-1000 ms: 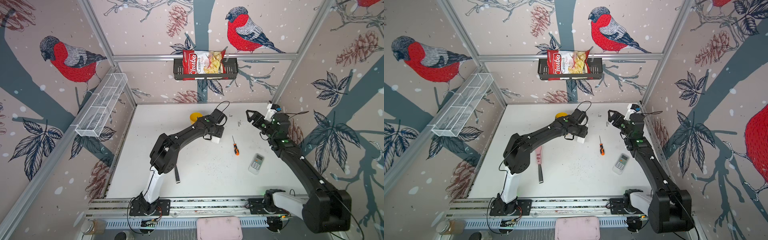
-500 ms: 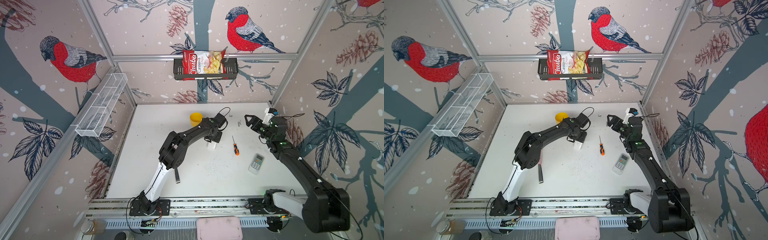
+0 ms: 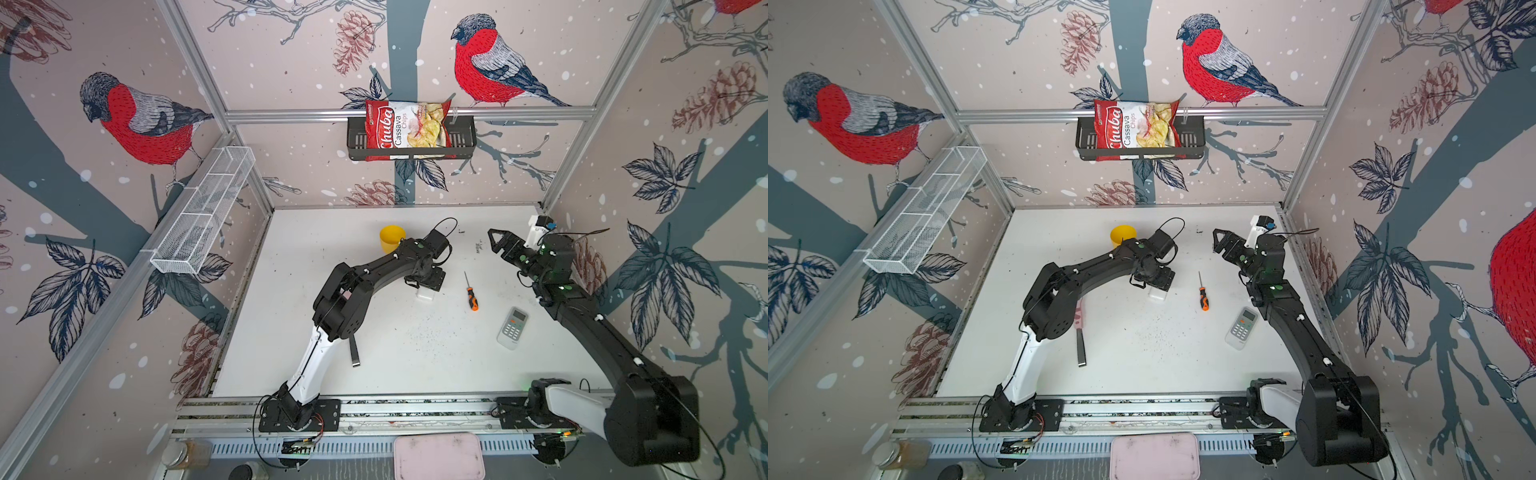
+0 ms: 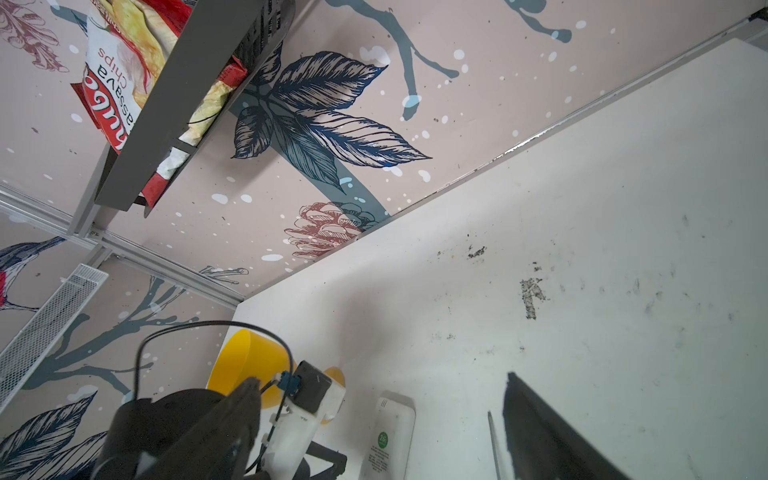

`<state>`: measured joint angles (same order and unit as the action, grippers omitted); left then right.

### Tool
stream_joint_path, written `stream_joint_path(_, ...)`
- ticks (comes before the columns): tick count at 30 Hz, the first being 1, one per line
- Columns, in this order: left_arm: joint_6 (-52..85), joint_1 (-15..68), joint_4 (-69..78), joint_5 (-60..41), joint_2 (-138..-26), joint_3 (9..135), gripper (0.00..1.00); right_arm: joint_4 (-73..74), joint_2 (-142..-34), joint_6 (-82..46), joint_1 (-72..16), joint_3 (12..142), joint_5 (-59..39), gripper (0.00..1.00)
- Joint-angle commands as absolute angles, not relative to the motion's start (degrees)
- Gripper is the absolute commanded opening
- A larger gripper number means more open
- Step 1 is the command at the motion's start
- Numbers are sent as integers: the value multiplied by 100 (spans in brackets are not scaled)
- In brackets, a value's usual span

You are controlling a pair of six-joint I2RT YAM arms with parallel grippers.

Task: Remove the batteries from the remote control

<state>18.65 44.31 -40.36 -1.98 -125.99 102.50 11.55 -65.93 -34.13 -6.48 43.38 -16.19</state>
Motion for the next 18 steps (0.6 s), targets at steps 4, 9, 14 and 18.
stream_joint_path(4, 1989, 4410, -3042, -1084, -11949, 9196, 80, 1258, -6461, -3254, -650, 4267, -1692, 91)
stream_joint_path(9, 2111, 4412, -2520, -1245, -11701, 8521, 82, 1267, -6414, -3261, -649, 4236, -1712, 91)
stream_joint_path(14, 2308, 4451, -2004, -1568, -11543, 8191, 82, 1270, -6407, -3248, -650, 4223, -1689, 91)
stream_joint_path(18, 2505, 4535, -1574, -1819, -11555, 8040, 82, 1235, -6456, -3243, -650, 4252, -1644, 91)
